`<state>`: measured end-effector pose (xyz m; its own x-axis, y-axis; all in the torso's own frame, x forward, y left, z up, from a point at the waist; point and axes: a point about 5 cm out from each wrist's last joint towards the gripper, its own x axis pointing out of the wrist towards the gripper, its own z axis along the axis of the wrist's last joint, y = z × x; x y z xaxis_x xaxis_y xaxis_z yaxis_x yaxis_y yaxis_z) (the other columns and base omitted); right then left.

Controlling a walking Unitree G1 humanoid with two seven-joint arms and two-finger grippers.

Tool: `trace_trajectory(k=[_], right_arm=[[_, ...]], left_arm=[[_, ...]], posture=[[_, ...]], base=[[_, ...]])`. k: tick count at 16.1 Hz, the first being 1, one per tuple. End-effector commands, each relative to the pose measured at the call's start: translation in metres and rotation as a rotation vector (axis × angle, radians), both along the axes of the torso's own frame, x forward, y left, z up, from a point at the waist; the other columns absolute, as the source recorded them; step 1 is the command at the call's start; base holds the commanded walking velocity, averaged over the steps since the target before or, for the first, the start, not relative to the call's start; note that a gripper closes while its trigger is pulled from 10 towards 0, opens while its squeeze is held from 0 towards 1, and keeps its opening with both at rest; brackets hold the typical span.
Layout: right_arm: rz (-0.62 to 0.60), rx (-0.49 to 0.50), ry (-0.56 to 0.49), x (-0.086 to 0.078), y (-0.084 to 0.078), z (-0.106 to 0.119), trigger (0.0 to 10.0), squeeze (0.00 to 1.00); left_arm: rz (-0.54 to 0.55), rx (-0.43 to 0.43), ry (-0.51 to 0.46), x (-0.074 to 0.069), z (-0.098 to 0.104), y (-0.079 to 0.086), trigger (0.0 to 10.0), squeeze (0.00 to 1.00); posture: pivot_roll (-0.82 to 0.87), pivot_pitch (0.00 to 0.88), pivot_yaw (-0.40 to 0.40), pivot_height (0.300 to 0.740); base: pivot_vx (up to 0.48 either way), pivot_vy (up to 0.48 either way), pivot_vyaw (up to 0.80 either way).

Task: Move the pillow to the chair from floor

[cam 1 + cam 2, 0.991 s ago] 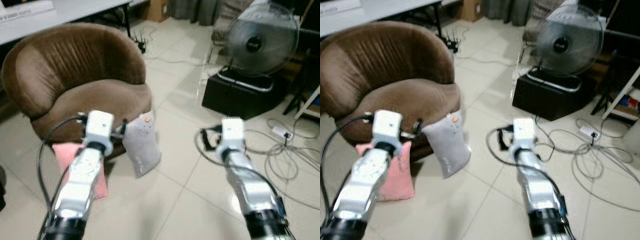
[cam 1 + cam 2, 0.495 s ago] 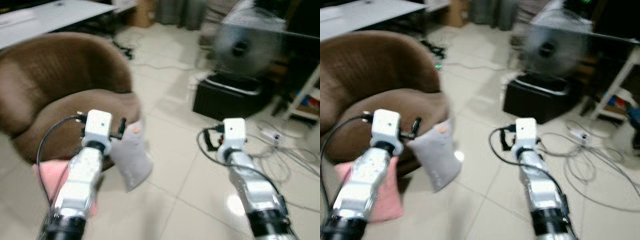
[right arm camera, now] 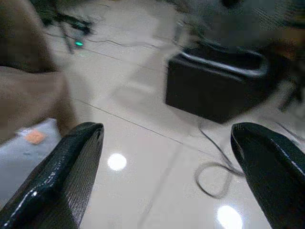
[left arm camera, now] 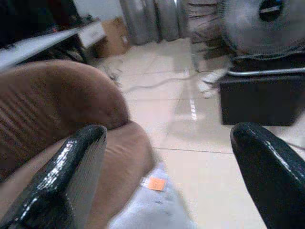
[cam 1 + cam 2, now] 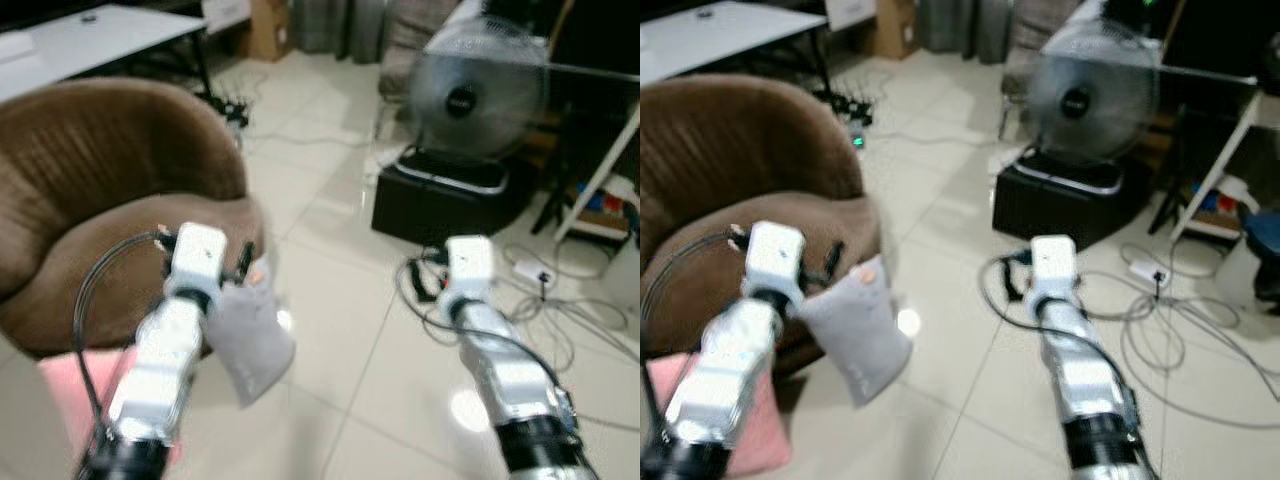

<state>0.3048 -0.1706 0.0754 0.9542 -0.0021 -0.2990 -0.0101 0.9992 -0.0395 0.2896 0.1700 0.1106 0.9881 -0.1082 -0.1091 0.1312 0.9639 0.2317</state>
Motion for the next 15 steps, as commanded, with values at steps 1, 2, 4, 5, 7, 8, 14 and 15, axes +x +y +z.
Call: trace_trajectory(k=[1, 2, 4, 5, 7, 8, 14, 15], right_arm=[[0.027, 0.015, -0.027, 0.0044, 0.0083, 0.0058, 10.0, 0.00], [0.040, -0.005, -0.011, 0.0036, 0.0100, 0.0030, 10.0, 0.00], [0.065, -0.001, 0.000, 0.0026, 0.0137, 0.0012, 10.0, 0.00], [0.056, 0.017, 0.003, 0.0026, 0.0135, 0.0000, 10.0, 0.00], [0.054, 0.007, 0.017, 0.0034, 0.0128, -0.0022, 10.0, 0.00], [0.061, -0.011, 0.018, 0.0037, 0.0130, -0.0018, 10.0, 0.00], [0.055, -0.010, 0.019, 0.0053, 0.0130, -0.0021, 10.0, 0.00], [0.047, -0.011, 0.016, 0.0054, 0.0124, -0.0018, 10.0, 0.00]], left_arm=[[0.021, 0.010, -0.015, 0.0004, 0.0056, 0.0096, 10.0, 0.00], [0.021, 0.017, -0.013, 0.0005, 0.0053, 0.0096, 10.0, 0.00], [0.019, 0.016, -0.015, 0.0005, 0.0058, 0.0082, 10.0, 0.00], [0.019, 0.016, -0.014, 0.0004, 0.0057, 0.0080, 10.0, 0.00], [0.023, 0.021, -0.013, 0.0004, 0.0056, 0.0088, 10.0, 0.00], [0.022, 0.028, -0.012, 0.0002, 0.0059, 0.0095, 10.0, 0.00], [0.023, 0.024, -0.007, -0.0018, 0.0047, 0.0090, 10.0, 0.00], [0.023, 0.025, -0.007, -0.0018, 0.0047, 0.0090, 10.0, 0.00]], posture=[[0.07, 0.000, 0.025, 0.740], [0.07, 0.000, 0.025, 0.740], [0.09, 0.000, 0.021, 0.740], [0.09, 0.000, 0.013, 0.740], [0.09, 0.000, 0.013, 0.740], [0.09, 0.000, 0.013, 0.740], [0.10, 0.000, 0.006, 0.740], [0.09, 0.000, 0.010, 0.740]], base=[[0.364, 0.000, 0.00], [0.364, 0.000, 0.76], [0.366, 0.000, 0.80], [0.368, 0.000, 0.51], [0.366, 0.000, 0.00], [0.364, 0.000, 0.00], [0.367, 0.000, 0.00], [0.368, 0.000, 0.00]])
